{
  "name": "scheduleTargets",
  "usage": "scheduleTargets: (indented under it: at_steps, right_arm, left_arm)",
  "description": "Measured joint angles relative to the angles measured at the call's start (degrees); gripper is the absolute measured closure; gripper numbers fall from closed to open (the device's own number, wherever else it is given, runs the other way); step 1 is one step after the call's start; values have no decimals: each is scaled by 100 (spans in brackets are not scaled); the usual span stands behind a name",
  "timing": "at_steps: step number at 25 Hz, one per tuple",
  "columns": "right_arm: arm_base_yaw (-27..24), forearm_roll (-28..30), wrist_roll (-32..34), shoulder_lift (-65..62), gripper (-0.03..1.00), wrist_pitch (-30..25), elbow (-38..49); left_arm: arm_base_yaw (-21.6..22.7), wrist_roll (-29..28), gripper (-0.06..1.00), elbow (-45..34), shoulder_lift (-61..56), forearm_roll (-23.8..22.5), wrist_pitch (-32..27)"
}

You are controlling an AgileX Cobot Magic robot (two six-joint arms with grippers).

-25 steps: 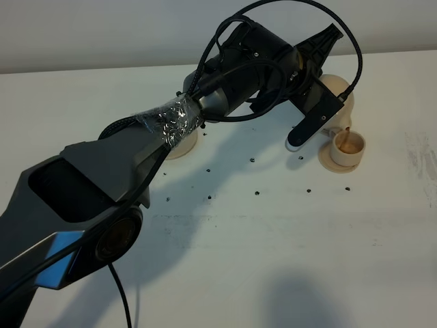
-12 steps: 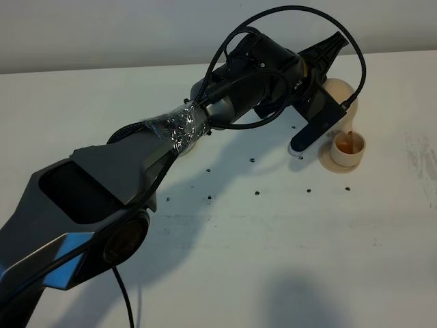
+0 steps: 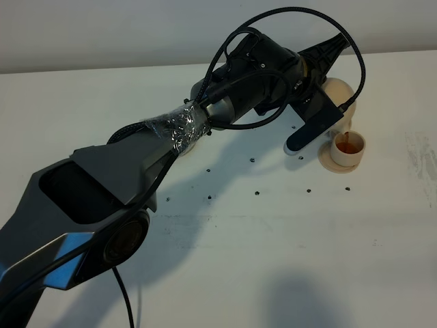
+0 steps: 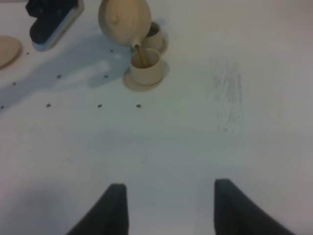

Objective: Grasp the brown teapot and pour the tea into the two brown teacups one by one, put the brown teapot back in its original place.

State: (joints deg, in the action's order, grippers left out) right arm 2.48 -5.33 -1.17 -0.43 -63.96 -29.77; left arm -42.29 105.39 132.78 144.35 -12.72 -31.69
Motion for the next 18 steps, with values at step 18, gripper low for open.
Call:
scheduleTargets:
  at_steps: [18]
  right_arm:
    - [0,0,0,0,57,0,0]
  left_arm:
    - [-55,335,85,0,0,-74,191]
